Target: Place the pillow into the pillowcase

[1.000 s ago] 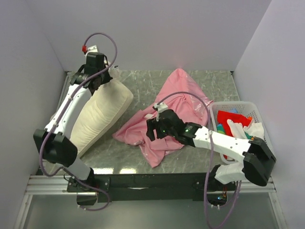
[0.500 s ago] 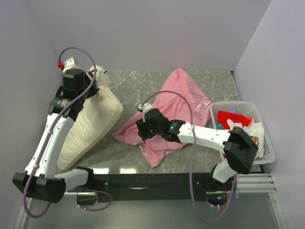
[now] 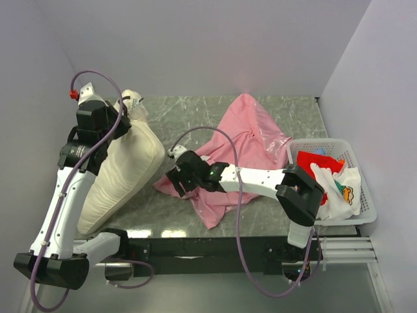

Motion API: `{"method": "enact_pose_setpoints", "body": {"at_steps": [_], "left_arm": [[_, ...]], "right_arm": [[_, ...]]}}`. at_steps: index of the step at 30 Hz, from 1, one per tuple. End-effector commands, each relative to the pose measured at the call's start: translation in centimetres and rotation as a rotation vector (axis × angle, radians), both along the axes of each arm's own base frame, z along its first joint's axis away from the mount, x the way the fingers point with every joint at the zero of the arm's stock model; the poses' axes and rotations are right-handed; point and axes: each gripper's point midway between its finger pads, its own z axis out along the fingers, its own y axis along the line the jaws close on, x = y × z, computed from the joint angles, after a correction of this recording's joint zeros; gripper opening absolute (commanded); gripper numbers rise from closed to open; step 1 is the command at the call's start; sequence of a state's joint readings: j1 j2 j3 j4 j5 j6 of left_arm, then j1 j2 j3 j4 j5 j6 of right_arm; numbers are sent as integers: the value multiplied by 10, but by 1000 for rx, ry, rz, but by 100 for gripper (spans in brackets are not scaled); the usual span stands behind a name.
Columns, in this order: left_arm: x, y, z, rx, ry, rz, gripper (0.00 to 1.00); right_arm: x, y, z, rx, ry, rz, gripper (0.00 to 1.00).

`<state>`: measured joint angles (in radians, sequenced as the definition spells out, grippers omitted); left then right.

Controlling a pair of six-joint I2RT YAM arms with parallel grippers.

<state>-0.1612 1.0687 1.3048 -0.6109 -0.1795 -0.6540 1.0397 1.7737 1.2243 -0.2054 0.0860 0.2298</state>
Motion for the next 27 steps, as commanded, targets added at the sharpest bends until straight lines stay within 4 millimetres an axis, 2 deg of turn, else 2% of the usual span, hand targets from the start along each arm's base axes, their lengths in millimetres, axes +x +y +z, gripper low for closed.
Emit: {"method": "enact_pose_setpoints", "body": {"at_steps": [1,2,4,9,12,15,18,21,22,24,25,27], "left_arm": [[-5,-5,40,-58,-140,-23,1],[-6,-5,41,-62,-144,-24,1],[-10,-6,47,-68,-162,-34,1],[-20,-14,56,-98,-192,-80,1],[-25,-14,58,-98,-201,-87,1],[-30,-18,57,-104,-213,-112,1],[-34,-21,55,-106,-213,-137,1],[-37,-23,54,-109,-220,-150,1],[-37,-23,55,-109,-226,-150,1],[-39,-26,54,-110,-222,-167,1],[-38,-25,53,-107,-220,-166,1],[-39,-25,51,-101,-217,-164,1]], "right_arm": [[-7,14,-6,-36,-5,42,77],[-7,16,-20,-62,16,46,79],[-5,24,-34,-94,44,58,81],[-8,33,-58,-136,123,80,79],[-6,36,-72,-148,179,81,63],[-2,39,-79,-115,256,83,21],[8,49,-70,-29,313,83,3],[36,59,-45,102,340,56,1],[61,60,-30,169,335,16,1],[83,64,-12,249,353,2,0],[102,71,7,311,344,-14,0],[133,66,27,382,336,-46,0]]}}
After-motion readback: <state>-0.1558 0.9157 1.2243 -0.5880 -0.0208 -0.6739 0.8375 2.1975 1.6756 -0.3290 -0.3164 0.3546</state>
